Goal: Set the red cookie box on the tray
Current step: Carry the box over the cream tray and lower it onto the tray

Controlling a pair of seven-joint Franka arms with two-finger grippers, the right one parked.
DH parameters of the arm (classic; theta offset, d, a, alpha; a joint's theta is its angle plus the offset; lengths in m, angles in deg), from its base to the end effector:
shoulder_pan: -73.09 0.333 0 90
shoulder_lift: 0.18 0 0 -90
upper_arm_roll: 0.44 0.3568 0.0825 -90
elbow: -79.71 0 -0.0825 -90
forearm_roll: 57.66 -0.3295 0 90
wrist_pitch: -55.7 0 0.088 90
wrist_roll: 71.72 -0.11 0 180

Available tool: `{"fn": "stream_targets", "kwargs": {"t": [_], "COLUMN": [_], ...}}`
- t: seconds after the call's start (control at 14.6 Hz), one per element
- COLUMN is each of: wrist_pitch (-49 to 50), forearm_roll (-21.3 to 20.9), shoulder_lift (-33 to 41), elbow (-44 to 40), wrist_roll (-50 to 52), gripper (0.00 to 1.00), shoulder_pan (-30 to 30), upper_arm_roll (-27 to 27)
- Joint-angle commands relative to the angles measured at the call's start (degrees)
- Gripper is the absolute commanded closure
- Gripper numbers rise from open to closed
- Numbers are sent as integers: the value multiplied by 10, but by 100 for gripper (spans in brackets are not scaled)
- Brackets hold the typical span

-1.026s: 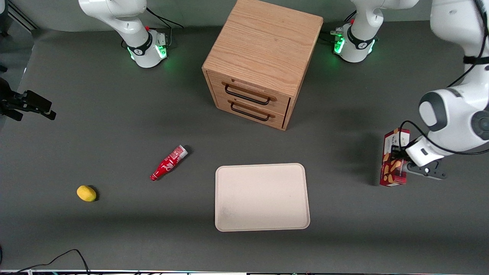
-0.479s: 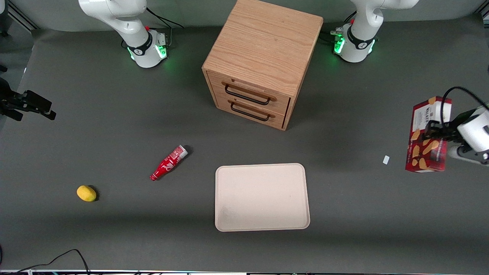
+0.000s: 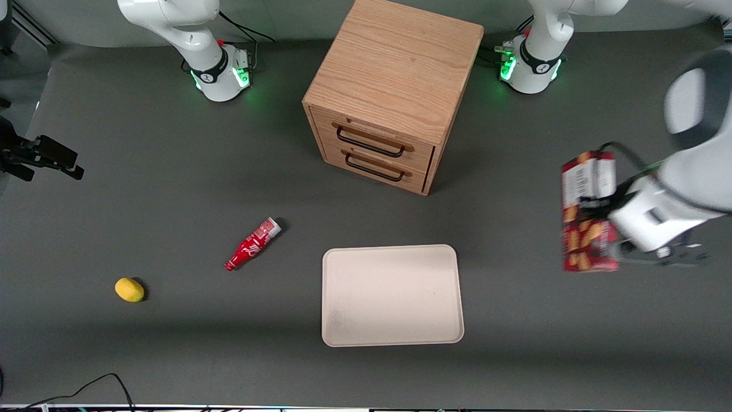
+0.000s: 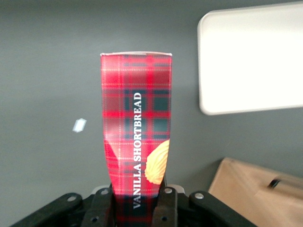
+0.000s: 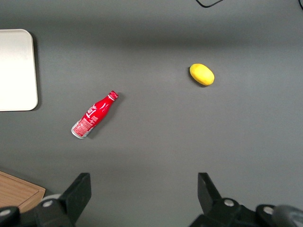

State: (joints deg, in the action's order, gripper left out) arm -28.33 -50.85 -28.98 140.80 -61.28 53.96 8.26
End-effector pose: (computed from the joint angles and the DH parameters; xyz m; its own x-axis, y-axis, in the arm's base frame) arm 0.6294 -0.1602 0.5730 0.9943 -0.0227 -0.1039 -0.0200 -0.9994 0.0275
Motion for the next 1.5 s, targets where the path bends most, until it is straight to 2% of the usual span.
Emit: {"fn": "stream_targets", "kwargs": {"t": [0.0,0.14,0.34,0.55,0.75,0.89,1.3,1.37,1.44], "wrist_pitch": [-57,-122,-226,-296,-313,-320,-343,-347,-349], "forearm_roll": [-6,-9,-18,-45,-49,-65,-67,-67,-67], "shoulder_lift": [-71,-111,-172,-223,-256,-274,-300,-302,-302], "elbow": [-62,-63,-64,-65,-69,-74,-70,-70,-69], "wrist_roll": [114,163,202,220,218,215,195,194,195], "gripper": [86,86,86,87,88,88,86,82,74], "shoulder_pan": [-22,-59,-83,-94,-96,-105,-119,-120,-120], "upper_arm_roll": [-30,-27,-25,-25,-25,-26,-28,-28,-28]}}
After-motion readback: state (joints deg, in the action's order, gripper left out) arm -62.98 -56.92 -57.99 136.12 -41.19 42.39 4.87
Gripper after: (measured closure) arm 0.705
